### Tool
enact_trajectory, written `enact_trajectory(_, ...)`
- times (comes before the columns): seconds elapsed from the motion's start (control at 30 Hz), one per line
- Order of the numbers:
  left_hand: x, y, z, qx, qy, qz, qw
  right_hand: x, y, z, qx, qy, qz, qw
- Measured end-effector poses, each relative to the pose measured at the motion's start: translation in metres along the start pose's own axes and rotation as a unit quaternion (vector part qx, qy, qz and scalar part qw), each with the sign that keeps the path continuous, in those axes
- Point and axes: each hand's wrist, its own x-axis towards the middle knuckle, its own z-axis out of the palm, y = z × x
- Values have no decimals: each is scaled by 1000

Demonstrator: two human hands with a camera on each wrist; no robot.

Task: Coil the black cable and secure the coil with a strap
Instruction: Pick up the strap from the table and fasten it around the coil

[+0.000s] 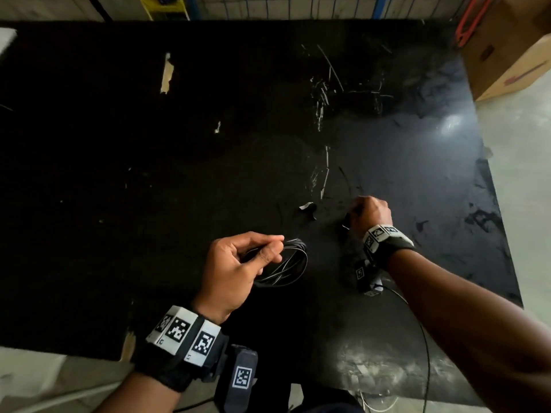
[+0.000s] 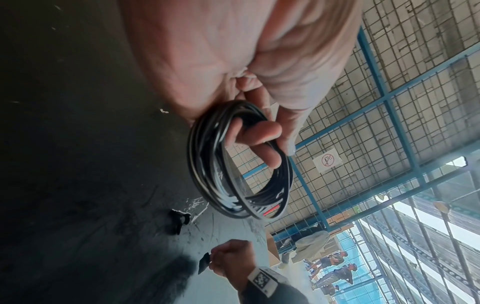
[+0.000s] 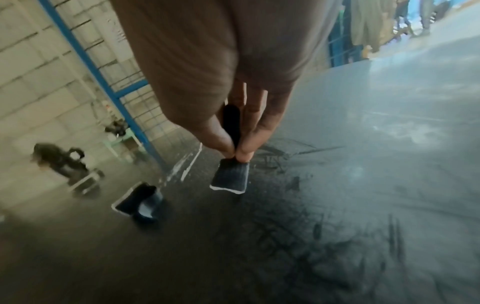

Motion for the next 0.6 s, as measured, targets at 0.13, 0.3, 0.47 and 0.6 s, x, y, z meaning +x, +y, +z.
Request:
enact_trajectory(0.13,2,1,-1,-4,33,27,999,-37,-7,-20,149,66,46,986)
enact_trajectory(0.3,6,7,3,13,57,71,996,-111,-29,-52,385,76,65,918)
enact_trajectory(0.47,6,23,8,66,100,152,981,-185,-70,-70,574,25,53,817)
enact_trajectory(0.6,2,36,19,94,114,236,960,-214,-100,-65,578,21,74,812)
